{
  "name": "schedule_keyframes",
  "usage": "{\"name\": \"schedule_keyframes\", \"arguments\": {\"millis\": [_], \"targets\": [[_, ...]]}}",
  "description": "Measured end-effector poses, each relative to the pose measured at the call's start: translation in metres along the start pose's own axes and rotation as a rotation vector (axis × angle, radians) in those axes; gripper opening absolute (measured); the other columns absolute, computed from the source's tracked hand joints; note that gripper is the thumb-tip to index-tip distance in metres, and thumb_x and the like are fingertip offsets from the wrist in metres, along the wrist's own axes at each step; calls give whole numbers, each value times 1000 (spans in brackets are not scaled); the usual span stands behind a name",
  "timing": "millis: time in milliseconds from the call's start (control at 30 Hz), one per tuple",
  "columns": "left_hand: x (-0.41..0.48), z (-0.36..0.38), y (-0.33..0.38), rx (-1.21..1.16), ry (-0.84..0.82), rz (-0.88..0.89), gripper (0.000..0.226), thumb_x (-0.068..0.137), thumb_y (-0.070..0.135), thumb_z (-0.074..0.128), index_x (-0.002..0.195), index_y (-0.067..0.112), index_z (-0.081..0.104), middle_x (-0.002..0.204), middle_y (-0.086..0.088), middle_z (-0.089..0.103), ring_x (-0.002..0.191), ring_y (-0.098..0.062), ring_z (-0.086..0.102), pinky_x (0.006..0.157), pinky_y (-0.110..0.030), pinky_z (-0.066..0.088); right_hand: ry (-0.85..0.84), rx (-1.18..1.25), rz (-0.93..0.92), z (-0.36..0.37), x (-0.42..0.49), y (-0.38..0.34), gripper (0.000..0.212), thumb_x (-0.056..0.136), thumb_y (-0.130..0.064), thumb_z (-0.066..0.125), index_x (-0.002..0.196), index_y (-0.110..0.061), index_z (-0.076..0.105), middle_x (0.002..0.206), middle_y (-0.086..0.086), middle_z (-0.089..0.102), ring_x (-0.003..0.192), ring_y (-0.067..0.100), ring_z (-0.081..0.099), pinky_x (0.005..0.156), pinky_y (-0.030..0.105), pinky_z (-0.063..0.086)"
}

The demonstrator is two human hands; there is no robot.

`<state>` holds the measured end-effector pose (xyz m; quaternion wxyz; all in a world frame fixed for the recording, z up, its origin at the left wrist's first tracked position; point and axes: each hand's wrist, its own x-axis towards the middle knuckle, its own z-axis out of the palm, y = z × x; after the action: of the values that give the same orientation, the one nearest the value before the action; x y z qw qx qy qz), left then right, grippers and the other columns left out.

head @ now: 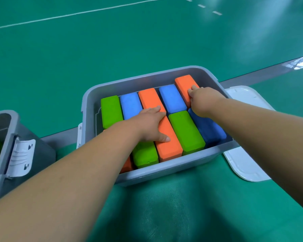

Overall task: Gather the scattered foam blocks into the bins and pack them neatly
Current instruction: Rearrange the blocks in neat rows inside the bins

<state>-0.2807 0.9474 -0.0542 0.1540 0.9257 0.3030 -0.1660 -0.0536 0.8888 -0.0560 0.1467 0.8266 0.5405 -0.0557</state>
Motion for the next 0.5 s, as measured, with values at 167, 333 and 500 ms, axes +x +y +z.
{"name": "schedule_keyframes", "arguments": {"millis": [167,333,500], "targets": [[4,0,0,14,-2,13,110,84,66,73,167,25,13,174,-1,-3,160,-28,5,127,-36,7,-9,-22,13,2,10,-9,63,97,-9,48,157,-9,31,164,12,26,142,38,39,111,49,42],[4,-1,-2,16,-12,14,110,84,66,73,167,26,13,174,0,-4,160,-27,5,127,-36,7,-30,-41,14,13,21,-9,65,94,-8,49,156,-8,31,161,15,29,138,40,43,106,50,46],[-3,-3,-1,-7,-12,14,108,86,62,73,167,25,12,174,0,-4,160,-27,4,126,-33,6,-36,-25,84,16,17,7,64,101,-13,48,160,-8,25,166,12,23,143,36,39,109,49,45]]}}
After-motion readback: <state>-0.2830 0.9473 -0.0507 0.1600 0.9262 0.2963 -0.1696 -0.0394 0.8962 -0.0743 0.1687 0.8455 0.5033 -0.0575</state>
